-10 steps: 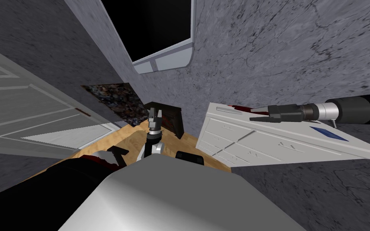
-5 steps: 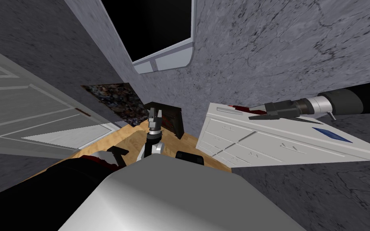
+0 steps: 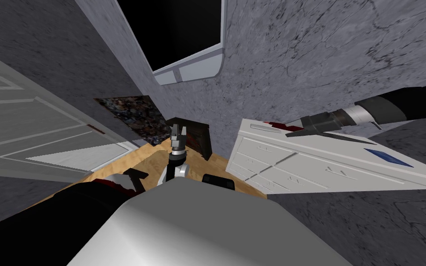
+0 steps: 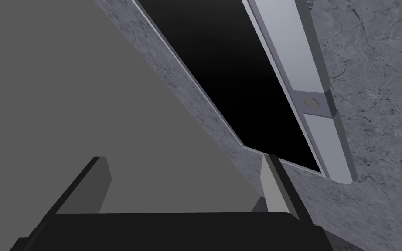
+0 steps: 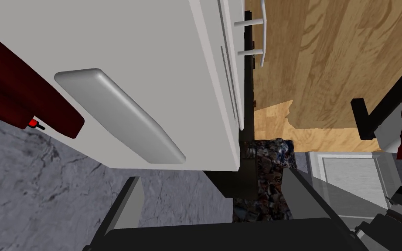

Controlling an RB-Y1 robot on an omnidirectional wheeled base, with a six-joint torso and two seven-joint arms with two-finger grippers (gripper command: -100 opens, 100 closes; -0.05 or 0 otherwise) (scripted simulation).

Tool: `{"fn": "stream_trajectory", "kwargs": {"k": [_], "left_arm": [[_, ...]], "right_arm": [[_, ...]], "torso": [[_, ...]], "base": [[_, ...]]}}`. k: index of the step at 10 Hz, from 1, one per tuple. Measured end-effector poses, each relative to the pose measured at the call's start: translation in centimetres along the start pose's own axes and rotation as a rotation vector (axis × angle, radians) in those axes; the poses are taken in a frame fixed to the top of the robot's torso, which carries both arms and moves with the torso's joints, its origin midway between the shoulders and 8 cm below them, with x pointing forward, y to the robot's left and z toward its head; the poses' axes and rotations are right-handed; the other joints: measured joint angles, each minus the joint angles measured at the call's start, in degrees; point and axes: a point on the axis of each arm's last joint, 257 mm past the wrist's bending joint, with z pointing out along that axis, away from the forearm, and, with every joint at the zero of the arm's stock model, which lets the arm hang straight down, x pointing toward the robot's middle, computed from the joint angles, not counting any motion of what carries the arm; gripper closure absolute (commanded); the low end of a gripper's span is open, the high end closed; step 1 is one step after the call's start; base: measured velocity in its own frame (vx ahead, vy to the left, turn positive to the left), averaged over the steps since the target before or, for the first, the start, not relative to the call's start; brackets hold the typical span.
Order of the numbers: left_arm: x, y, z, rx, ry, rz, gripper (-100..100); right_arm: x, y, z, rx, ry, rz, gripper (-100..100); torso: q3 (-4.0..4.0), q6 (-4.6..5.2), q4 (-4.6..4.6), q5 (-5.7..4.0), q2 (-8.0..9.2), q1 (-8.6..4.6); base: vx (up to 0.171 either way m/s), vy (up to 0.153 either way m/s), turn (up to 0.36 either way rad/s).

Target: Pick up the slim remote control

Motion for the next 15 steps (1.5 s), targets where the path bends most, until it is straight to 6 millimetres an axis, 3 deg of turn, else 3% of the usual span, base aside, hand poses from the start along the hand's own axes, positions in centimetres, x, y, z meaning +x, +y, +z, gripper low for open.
{"fn": "stream_trajectory", "kwargs": {"k": [9, 15], "left_arm": [[0.0, 0.0, 0.0, 0.000, 0.000, 0.000, 0], [0.0, 0.0, 0.0, 0.000, 0.000, 0.000, 0]], "right_arm": [[-0.4, -1.5, 1.3, -0.039, 0.254, -0.055, -100], [-0.8, -1.8, 3.2, -0.083, 0.436, -0.101, -100]], "torso": [[-0.05, 0.00, -0.02, -0.01, -0.08, 0.01], [-0.05, 0.01, -0.02, -0.02, -0.09, -0.03]], "base": [[0.026, 0.004, 0.013], [0.036, 0.000, 0.016]]}}
